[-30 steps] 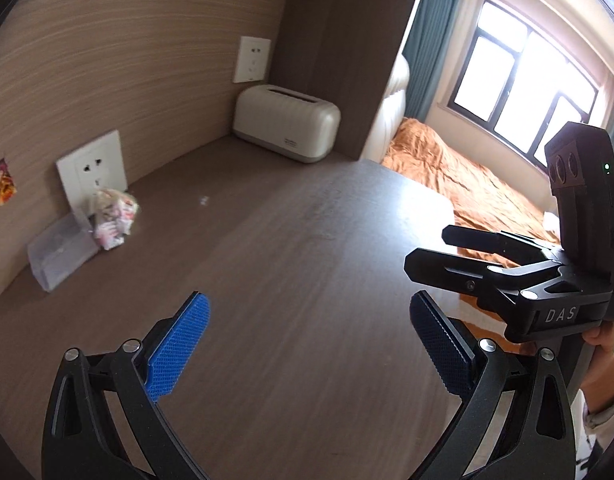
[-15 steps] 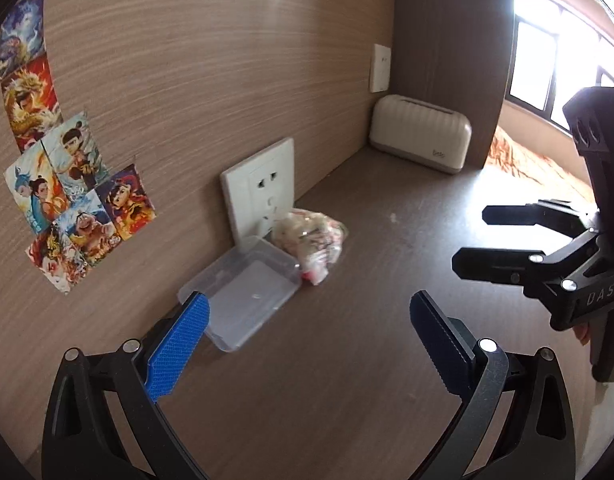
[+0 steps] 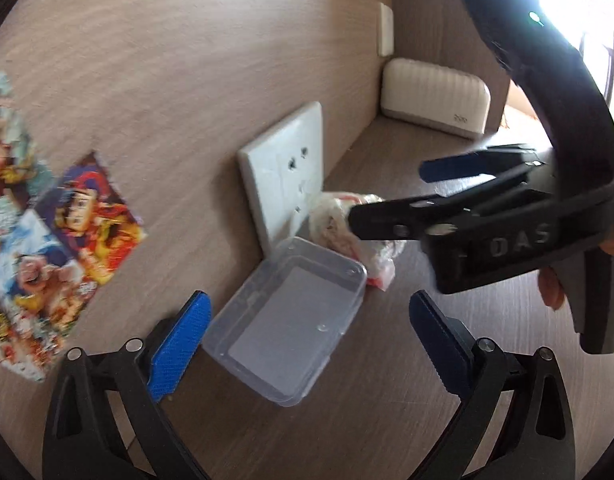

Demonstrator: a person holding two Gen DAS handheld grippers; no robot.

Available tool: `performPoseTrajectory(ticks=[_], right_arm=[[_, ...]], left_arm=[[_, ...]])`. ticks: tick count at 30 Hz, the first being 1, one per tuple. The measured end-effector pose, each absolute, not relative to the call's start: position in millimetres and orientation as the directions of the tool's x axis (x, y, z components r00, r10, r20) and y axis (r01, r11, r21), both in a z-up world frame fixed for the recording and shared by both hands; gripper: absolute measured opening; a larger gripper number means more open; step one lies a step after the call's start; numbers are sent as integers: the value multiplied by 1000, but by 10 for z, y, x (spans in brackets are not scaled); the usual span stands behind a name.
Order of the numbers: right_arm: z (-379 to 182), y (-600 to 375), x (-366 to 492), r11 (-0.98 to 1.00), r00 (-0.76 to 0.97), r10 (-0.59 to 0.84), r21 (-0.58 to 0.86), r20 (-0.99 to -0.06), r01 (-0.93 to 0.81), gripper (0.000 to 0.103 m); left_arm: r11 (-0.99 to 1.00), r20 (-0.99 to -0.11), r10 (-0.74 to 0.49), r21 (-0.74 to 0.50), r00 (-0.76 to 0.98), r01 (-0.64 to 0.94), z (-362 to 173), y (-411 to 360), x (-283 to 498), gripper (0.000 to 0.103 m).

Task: Collect trash
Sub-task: 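Grasp the clear plastic container with the left gripper while the right grasps the clear wrapper bag, then carry the clear container and wrapper bag with both grippers over the white bin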

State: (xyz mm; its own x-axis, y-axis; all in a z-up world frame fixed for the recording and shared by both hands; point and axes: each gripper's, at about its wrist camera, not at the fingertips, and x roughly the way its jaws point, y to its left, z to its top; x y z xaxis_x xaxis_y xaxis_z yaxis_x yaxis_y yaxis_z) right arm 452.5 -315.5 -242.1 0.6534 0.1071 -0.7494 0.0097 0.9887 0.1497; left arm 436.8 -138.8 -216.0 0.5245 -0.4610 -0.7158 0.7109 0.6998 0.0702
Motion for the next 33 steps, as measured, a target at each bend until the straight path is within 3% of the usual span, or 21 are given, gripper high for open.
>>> performPoseTrajectory(ticks=[5,9,10,15,21,25,28,33], right_arm=[[-2576,-3108,4633,991,616,104,132,-781,0,81],[-2592,-3155,4558,990,620,111,140,-777,-2,53],[-2586,-3177,4505,990,619,111,141,-777,0,53],[-2586,-3300,4182,994,627,80,113,-775,12,53],[-2585,-3520,3800,991,631,51,115,-774,62,53],[-2565,-3564,3605,989,640,30,113,-768,90,53],[-2541,-3620,3386,987,650,20,120,-760,110,53],[-2446,-3780,3036,984,666,-5,114,-746,135,53]], left_arm=[[668,-721,-475,76,504,740,-2149,-1495,4375,97],[664,-727,-471,81,500,744,-2156,-1585,4367,91],[662,-725,-472,85,502,745,-2149,-1611,4353,82],[645,-723,-464,121,512,755,-2154,-1753,4277,76],[537,-727,-422,280,541,796,-2251,-1985,3949,73],[545,-748,-449,204,489,813,-2224,-2057,3917,59],[567,-738,-436,219,515,794,-2251,-2122,3827,59],[628,-727,-461,138,508,766,-2191,-2054,3711,59]])
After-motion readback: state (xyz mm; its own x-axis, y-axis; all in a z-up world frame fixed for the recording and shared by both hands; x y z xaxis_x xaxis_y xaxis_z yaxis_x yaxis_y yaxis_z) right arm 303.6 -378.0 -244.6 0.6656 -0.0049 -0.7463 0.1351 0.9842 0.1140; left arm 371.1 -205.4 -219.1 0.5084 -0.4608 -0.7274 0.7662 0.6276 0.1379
